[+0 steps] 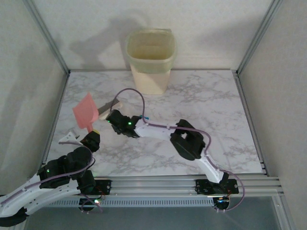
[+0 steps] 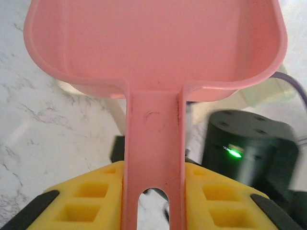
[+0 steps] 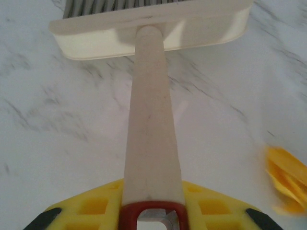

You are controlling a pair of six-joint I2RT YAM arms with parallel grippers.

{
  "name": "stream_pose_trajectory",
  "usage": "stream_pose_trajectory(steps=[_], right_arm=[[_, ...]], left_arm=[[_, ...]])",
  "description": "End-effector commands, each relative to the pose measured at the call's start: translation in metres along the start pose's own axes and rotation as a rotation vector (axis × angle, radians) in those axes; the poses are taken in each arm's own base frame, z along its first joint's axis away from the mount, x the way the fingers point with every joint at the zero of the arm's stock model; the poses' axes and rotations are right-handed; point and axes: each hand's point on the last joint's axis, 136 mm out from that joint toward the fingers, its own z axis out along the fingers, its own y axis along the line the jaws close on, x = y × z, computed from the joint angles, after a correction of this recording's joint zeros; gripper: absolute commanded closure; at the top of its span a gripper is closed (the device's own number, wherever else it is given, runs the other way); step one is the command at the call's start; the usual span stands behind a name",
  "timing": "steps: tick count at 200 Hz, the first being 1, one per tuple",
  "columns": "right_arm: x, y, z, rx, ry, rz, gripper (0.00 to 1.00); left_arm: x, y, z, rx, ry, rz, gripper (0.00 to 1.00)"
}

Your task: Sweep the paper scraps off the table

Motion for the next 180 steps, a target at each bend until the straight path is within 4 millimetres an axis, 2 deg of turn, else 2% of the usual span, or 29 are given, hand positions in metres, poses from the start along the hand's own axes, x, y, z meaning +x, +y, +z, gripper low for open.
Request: stream_pose_trajectory(steps=[1,38,100,153,180], right_arm=[[-0.007,-0.031,-0.025,0.049,-0.077,0.055,1.0],[0.022,-0.076,-0.052,0.128,-0.056,0.109,1.0],[0.053,-0.119,-0.099,0.17,-0.072,0.225,1.0],[0.057,-0.133,-0.137,0.107,-0.122,0.363,1.0],[0.053,-0.149,-0.167,0.09,-0.184,0.468,1.0]], left_arm=[[0.017,-0.006,0.007,0.027,0.044,0.036,0.93],[0.045,-0.016,0.022,0.033,0.1,0.131,0.88],[0.057,-0.035,0.038,0.006,0.097,0.248,0.84],[0.071,-0.044,0.042,0.002,0.173,0.319,0.83],[0.078,-0.052,0.04,0.03,0.231,0.349,0.83]])
